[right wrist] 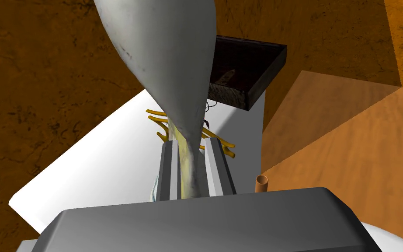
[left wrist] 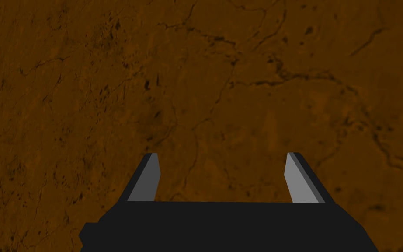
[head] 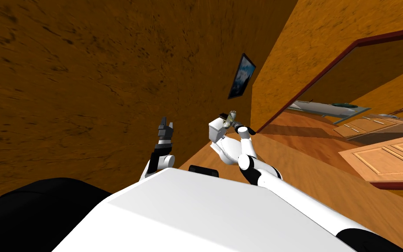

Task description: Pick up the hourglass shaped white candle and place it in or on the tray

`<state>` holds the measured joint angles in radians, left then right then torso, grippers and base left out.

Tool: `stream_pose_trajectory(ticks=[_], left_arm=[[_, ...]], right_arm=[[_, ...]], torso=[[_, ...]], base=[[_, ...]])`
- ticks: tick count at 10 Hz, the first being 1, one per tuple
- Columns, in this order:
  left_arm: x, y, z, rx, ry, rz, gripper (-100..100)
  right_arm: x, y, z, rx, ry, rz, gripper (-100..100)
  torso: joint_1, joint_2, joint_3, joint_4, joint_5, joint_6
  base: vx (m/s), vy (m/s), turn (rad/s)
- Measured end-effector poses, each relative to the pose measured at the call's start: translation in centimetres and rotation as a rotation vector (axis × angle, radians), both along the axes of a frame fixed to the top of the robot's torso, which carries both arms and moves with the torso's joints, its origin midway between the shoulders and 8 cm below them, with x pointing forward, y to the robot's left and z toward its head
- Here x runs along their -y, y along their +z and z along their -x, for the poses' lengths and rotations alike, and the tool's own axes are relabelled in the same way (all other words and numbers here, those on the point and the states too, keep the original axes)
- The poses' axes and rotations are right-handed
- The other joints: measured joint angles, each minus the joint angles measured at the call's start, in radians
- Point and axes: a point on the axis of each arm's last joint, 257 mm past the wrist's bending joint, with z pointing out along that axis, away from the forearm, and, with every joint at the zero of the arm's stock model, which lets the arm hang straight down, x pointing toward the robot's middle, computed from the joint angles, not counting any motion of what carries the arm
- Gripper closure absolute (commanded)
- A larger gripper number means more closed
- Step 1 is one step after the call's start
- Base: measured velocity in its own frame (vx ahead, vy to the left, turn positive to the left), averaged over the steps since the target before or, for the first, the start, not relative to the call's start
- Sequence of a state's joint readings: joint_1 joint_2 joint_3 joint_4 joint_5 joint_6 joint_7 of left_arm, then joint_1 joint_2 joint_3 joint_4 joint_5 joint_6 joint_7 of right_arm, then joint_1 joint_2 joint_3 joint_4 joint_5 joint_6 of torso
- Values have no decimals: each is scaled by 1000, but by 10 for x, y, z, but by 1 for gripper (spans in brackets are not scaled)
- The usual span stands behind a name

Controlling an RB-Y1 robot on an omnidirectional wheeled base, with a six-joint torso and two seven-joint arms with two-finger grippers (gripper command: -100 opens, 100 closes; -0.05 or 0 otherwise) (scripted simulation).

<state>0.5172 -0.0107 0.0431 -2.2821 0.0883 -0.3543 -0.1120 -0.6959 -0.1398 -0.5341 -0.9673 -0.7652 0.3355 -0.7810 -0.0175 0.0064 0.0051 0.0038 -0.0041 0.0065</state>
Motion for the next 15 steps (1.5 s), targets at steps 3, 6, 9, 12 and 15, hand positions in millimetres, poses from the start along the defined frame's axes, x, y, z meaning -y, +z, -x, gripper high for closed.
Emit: stream_pose_trajectory(ticks=[3, 6, 9, 12, 15], left_arm=[[0, 0, 0, 0, 0, 0, 0], [0, 0, 0, 0, 0, 0, 0], [0, 0, 0, 0, 0, 0, 0], [0, 0, 0, 0, 0, 0, 0], [0, 0, 0, 0, 0, 0, 0]], right_arm=[[12, 9, -8, 3, -27, 21, 100], [11, 13, -17, -8, -28, 11, 100], [1, 20, -26, -18, -18, -10, 100], [-11, 29, -35, -25, -1, -39, 100], [-23, 40, -44, -28, 21, -71, 100]], torso=[[-1, -6, -3, 0, 1, 0], [7, -8, -3, 2, 3, -2], [11, -7, -2, 3, 4, -2], [13, -8, -1, 5, 6, -3], [17, -9, -2, 5, 7, -6]], base=[[41, -155, -21], [77, -88, -31], [97, -58, -24], [136, -57, -21], [148, -14, -22]])
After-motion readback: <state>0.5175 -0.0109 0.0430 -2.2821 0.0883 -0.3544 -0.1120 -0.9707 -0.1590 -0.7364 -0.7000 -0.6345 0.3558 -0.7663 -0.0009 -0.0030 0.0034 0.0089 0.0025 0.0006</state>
